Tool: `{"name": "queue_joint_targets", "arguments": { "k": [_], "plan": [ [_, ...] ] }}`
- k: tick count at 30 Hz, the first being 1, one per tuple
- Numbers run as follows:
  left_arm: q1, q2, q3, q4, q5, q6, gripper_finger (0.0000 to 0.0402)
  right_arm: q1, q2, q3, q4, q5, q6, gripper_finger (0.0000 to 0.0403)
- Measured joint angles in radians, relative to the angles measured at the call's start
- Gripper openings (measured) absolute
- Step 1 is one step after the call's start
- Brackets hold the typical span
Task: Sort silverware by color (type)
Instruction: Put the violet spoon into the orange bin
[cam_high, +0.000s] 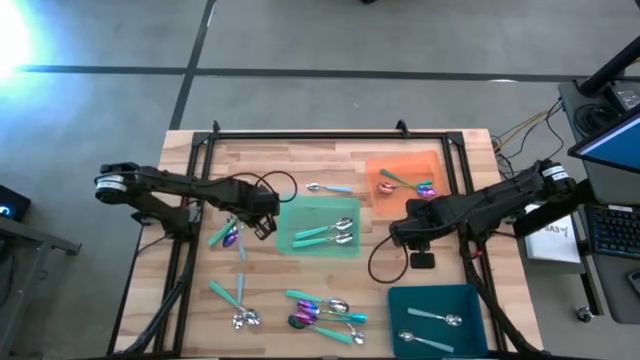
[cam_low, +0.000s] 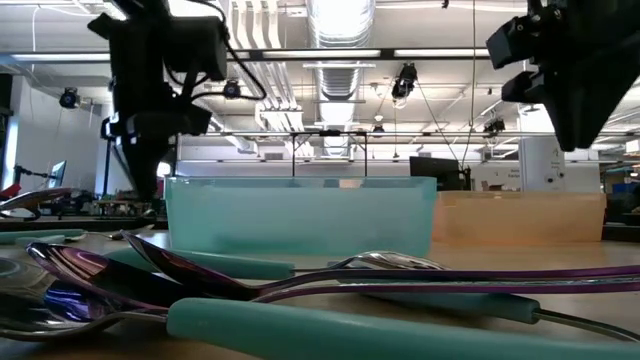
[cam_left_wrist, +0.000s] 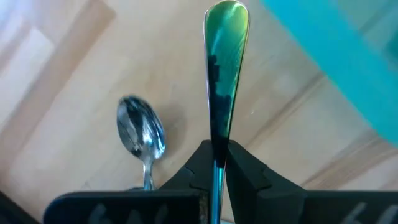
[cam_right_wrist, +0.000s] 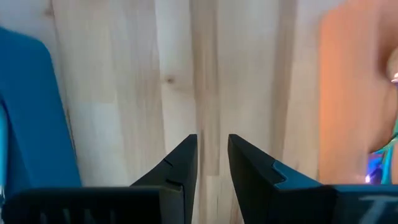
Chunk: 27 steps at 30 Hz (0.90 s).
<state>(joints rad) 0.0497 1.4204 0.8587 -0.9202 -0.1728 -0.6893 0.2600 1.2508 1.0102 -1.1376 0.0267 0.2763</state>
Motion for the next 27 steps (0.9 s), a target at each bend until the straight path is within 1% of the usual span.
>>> {"name": "queue_joint_targets", "arguments": {
  "k": [4,6,9,11,15,18,20,22,27],
  "plan": [
    [0.0,-0.001,0.056,-0.031,-0.05,0.016,0.0006,-0.026,-0.051,0.002,0.041,0.009,0.001,0.0079],
    [0.0,-0.002,0.081,-0.038,-0.09,0.015,0.0006,-0.043,-0.072,0.002,0.083,0.064,0.001,0.0081],
    [0.0,-0.004,0.122,-0.033,-0.167,0.012,0.0006,-0.08,-0.099,0.002,0.171,0.182,0.0,0.0082],
    [0.0,-0.004,0.156,-0.015,-0.213,0.01,0.0006,-0.114,-0.109,0.002,0.239,0.224,-0.019,0.0084],
    [0.0,-0.004,0.232,0.04,-0.263,0.041,0.0006,-0.17,-0.11,0.001,0.379,0.214,-0.15,0.0091],
    [-0.006,-0.004,0.292,0.144,-0.264,0.091,0.0006,-0.206,-0.101,0.001,0.496,0.128,-0.229,0.0102],
    [-0.016,-0.004,0.32,0.258,-0.263,0.144,0.0006,-0.225,-0.091,0.0,0.568,0.058,-0.255,0.0113],
    [-0.032,-0.005,0.331,0.387,-0.263,0.222,0.0006,-0.235,-0.083,0.0,0.625,0.011,-0.273,0.0125],
    [-0.067,-0.005,0.299,0.765,-0.224,0.411,0.0005,-0.234,-0.059,0.0,0.747,-0.009,-0.3,0.0152]
  ]
}}
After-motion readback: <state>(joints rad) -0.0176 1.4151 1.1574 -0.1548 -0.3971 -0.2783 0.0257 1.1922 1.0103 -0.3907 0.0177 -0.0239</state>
